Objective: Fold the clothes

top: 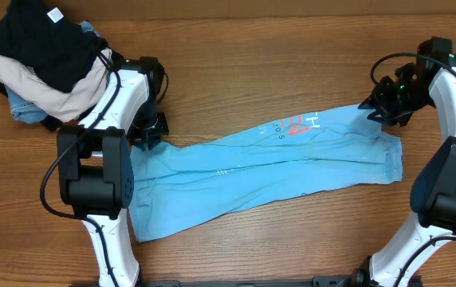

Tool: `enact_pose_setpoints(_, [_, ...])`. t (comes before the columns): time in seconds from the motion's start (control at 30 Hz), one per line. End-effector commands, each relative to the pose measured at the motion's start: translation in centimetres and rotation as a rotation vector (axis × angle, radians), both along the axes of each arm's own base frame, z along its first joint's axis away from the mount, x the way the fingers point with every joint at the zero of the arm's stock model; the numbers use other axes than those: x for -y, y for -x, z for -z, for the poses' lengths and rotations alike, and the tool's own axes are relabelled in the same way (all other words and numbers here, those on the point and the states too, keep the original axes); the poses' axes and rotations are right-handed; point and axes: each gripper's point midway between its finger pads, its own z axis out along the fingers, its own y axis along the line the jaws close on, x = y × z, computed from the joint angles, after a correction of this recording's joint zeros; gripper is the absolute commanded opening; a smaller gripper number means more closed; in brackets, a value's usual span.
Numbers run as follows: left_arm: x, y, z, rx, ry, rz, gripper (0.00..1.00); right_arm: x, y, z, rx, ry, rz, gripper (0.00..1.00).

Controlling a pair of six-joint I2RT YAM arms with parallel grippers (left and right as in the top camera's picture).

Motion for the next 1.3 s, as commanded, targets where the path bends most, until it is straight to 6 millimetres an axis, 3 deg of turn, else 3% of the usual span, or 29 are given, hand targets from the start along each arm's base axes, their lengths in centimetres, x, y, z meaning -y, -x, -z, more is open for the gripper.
enact_pose_setpoints(0.0, [0.2, 0.0, 0.6, -0.01, 0.016, -0.001, 0.04, 0.1, -0.5, -1.2, 0.036, 0.02, -0.007, 0.36])
enact_pose_setpoints(0.1, [0.2, -0.3, 0.7, 0.007, 0.018, -0.001, 0.04, 0.1, -0.5, -1.2, 0.035, 0.02, -0.007, 0.36])
enact_pose_setpoints(0.13, [0.2, -0.5, 0.8, 0.015, 0.018, 0.0, 0.11, 0.1, -0.5, -1.2, 0.036, 0.02, -0.007, 0.36])
enact_pose_setpoints(0.2, [0.3, -1.1, 0.9, 0.032, 0.031, 0.047, 0.69, 0.1, -0.5, -1.2, 0.037, 0.021, -0.007, 0.37])
enact_pose_setpoints(0.23, [0.3, -1.4, 1.0, 0.041, 0.036, 0.069, 0.8, 0.1, -0.5, -1.2, 0.037, 0.021, -0.007, 0.37])
enact_pose_setpoints(0.3, [0.3, -1.9, 1.0, 0.06, 0.04, 0.083, 0.85, 0.2, -0.6, -1.2, 0.039, 0.021, -0.007, 0.37])
enact_pose_setpoints(0.6, [0.7, -2.1, 1.7, 0.063, 0.053, 0.053, 0.55, 0.2, -0.7, -1.2, 0.044, 0.024, -0.01, 0.37])
enact_pose_setpoints(0.63, [0.8, -2.1, 1.7, 0.063, 0.062, 0.051, 0.41, 0.2, -0.7, -1.2, 0.044, 0.024, -0.01, 0.37])
enact_pose_setpoints(0.77, [0.8, -2.2, 1.8, 0.066, 0.061, 0.051, 0.06, 0.2, -0.7, -1.2, 0.044, 0.023, -0.01, 0.36])
enact_pose_setpoints(1.0, [0.7, -1.5, 1.2, 0.034, 0.058, 0.05, 0.04, 0.4, -0.6, -1.1, 0.037, 0.037, -0.008, 0.36])
enact_pose_setpoints(1.27, [0.6, 2.2, -5.0, -0.057, 0.027, -0.044, 0.04, 0.4, -0.7, -1.1, 0.041, 0.038, -0.008, 0.37])
